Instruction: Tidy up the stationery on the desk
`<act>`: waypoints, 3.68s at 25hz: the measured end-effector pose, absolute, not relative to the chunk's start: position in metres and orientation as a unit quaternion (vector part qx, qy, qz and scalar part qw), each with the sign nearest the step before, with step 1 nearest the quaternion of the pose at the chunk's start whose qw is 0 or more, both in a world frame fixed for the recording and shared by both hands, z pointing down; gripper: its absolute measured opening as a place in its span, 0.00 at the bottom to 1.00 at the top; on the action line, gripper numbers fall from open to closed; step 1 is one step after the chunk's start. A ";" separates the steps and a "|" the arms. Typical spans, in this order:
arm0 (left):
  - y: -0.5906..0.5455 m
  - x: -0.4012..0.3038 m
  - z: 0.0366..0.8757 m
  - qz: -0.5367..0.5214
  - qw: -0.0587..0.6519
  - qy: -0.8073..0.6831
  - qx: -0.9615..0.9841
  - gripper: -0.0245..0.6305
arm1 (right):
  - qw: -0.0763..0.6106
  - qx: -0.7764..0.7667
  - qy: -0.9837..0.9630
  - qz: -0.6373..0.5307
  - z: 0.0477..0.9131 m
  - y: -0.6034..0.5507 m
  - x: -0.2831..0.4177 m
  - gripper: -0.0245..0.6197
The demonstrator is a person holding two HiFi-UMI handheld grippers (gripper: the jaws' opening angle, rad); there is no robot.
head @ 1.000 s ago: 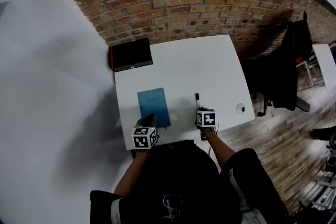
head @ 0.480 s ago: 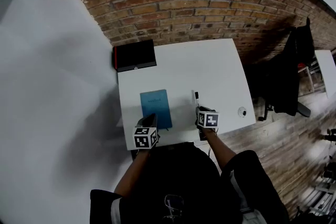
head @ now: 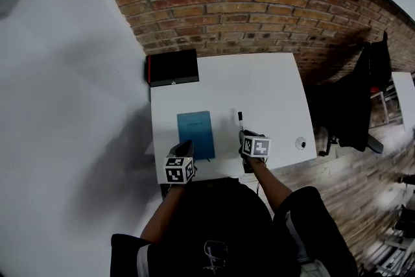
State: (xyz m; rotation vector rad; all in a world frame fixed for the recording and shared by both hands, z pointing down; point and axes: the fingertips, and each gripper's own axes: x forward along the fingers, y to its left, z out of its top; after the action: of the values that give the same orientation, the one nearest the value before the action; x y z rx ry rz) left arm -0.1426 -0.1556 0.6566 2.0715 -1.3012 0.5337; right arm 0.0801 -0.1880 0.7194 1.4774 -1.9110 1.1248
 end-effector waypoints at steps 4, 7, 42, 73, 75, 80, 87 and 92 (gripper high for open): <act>-0.149 -0.150 0.658 0.200 0.319 -0.501 0.779 0.06 | 0.238 0.530 -0.698 0.419 0.722 -0.185 0.069 0.16; -0.146 -0.156 0.659 0.197 0.320 -0.505 0.777 0.06 | 0.239 0.522 -0.702 0.421 0.724 -0.184 0.057 0.16; -0.134 -0.222 0.681 0.225 0.340 -0.486 0.773 0.06 | 0.222 0.472 -0.696 0.494 0.754 -0.170 -0.044 0.16; -0.140 -0.216 0.689 0.232 0.344 -0.475 0.776 0.06 | 0.227 0.456 -0.709 0.487 0.745 -0.177 -0.043 0.23; -0.141 -0.217 0.687 0.231 0.341 -0.474 0.778 0.06 | 0.204 0.480 -0.716 0.464 0.729 -0.184 -0.038 0.23; -0.146 -0.215 0.679 0.229 0.323 -0.465 0.792 0.06 | 0.158 0.524 -0.725 0.419 0.706 -0.189 -0.029 0.22; -0.148 -0.210 0.659 0.206 0.286 -0.466 0.811 0.06 | 0.171 0.551 -0.732 0.362 0.686 -0.176 -0.028 0.08; -0.130 -0.208 0.641 0.187 0.272 -0.482 0.811 0.06 | 0.165 0.551 -0.747 0.333 0.664 -0.163 -0.031 0.07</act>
State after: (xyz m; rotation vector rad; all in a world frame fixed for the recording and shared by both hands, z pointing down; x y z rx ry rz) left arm -0.2078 -0.1301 0.6408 2.1837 -1.2987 0.5035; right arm -0.0310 -0.1627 0.6644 1.5708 -2.1284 0.9478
